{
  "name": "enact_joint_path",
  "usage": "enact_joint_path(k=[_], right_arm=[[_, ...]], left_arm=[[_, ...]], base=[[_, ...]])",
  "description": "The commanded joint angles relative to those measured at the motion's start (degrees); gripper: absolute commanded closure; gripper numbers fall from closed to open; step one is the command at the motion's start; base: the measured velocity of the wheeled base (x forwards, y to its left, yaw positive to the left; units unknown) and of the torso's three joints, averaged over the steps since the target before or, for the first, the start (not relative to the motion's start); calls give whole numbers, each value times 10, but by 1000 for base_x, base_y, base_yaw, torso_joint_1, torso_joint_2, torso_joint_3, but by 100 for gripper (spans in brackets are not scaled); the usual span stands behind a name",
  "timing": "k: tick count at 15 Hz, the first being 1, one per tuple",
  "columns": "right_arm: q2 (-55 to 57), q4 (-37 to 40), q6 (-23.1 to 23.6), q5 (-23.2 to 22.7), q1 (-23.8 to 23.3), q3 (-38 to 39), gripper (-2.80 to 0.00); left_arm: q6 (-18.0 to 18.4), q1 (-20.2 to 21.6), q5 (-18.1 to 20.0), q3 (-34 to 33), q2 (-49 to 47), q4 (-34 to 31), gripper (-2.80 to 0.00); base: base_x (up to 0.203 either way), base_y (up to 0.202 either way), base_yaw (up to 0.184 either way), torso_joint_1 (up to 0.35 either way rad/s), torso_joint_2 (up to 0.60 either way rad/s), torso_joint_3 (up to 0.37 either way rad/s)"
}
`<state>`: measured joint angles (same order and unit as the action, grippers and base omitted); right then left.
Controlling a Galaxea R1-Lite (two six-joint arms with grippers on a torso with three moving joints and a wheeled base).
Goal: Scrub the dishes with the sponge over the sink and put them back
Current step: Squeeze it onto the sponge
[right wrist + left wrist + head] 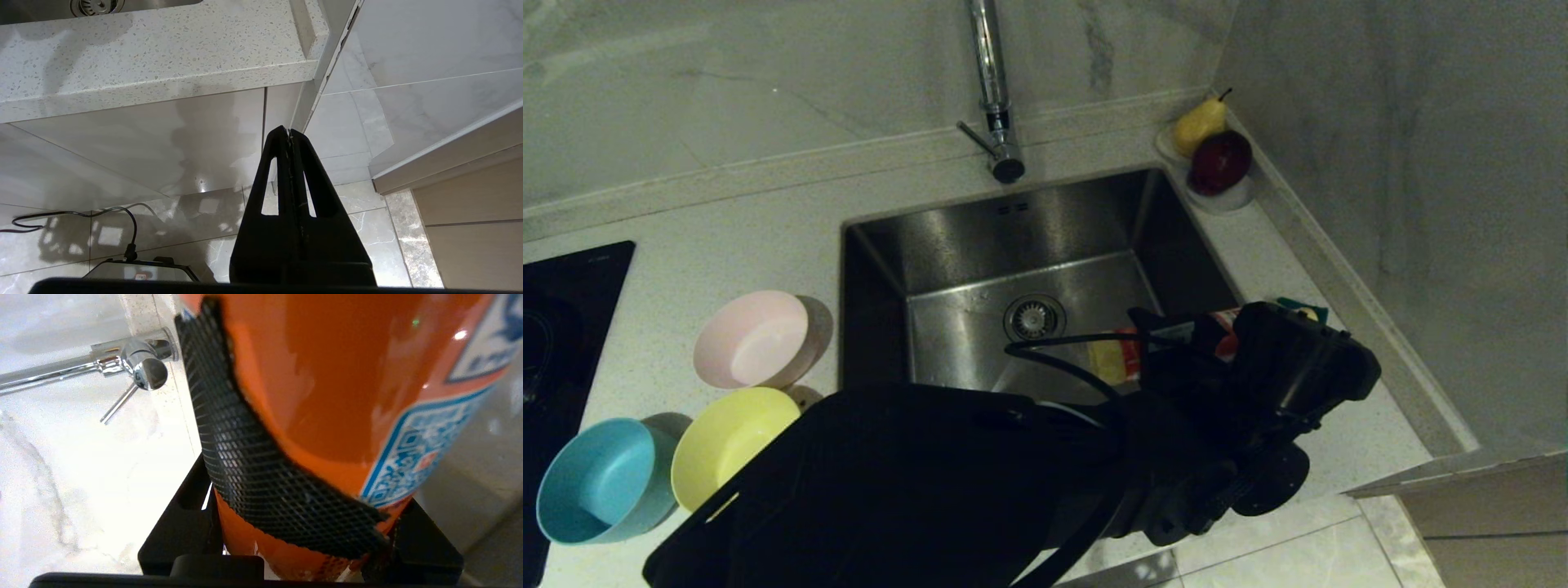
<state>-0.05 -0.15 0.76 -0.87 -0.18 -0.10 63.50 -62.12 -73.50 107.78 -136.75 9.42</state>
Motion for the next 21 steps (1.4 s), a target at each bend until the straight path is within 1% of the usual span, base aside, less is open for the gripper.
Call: enact_joint_path(k=[1,7,15,21], right_arm=[[0,0,0,0,0,0,0],[0,0,0,0,0,0,0],[0,0,0,0,0,0,0],[0,0,0,0,0,0,0]], left_arm=[[4,1,-4,0,-8,2,0],[11,0,-2,0,-18,0,0],[14,0,8,0,-19,-2,0],[15,0,7,1,-16,1,0]], base=[[0,0,0,0,0,0],[0,0,0,0,0,0],[0,0,0,0,0,0],[0,0,0,0,0,0]])
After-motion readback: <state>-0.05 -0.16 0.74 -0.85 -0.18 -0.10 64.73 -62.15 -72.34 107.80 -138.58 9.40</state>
